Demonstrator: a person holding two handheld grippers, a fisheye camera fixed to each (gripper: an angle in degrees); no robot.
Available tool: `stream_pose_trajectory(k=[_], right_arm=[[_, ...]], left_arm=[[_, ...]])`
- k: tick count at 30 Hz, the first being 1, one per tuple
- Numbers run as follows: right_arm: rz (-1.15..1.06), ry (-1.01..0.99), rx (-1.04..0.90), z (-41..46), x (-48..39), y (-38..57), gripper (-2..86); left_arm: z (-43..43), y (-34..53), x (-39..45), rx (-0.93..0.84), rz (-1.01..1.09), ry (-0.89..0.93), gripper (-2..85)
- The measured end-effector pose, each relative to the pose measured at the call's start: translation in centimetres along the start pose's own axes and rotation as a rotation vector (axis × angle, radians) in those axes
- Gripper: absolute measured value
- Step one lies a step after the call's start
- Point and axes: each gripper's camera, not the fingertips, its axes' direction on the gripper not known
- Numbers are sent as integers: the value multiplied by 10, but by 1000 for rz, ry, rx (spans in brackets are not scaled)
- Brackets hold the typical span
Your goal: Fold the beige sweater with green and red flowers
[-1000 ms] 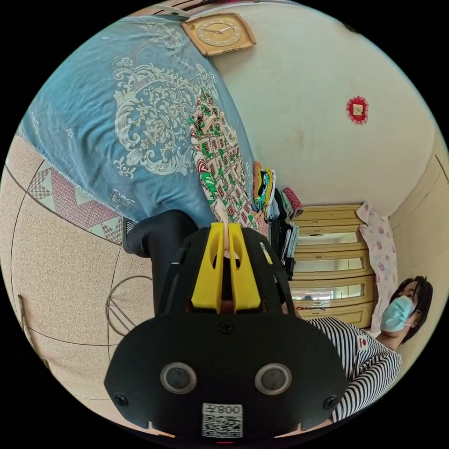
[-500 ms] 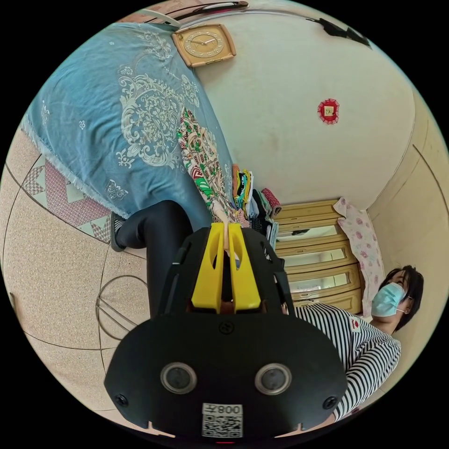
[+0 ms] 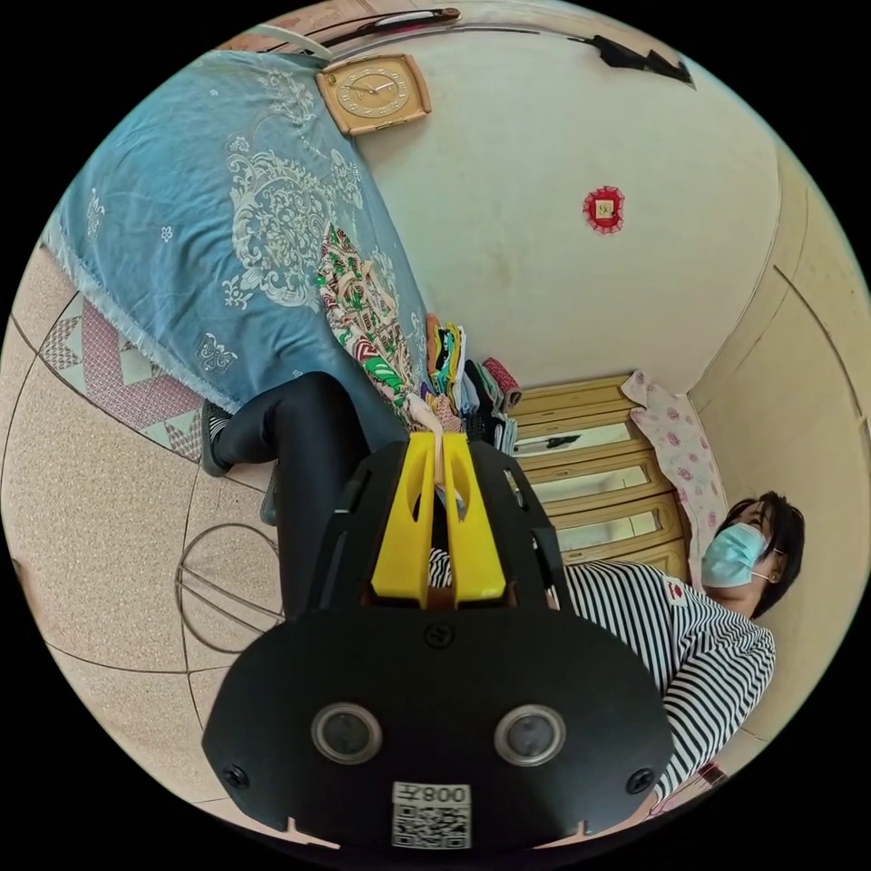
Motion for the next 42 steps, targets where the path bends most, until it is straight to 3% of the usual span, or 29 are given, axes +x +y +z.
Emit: stream_pose_trajectory(k=[13,21,33,42], right_arm=[[39,-3,36,-1,-17,-22,2],[40,0,73,-5,-29,-82,2],[58,52,92,4,-26,-267,3],[119,120,67,32,6,-441,3]], left_arm=[[18,-41,5,-13,-29,27,12],[45,-114,18,3,-12,55,12],[129,-308,45,-6,60,-23,13],[215,-464,22,-11,3,-97,13]])
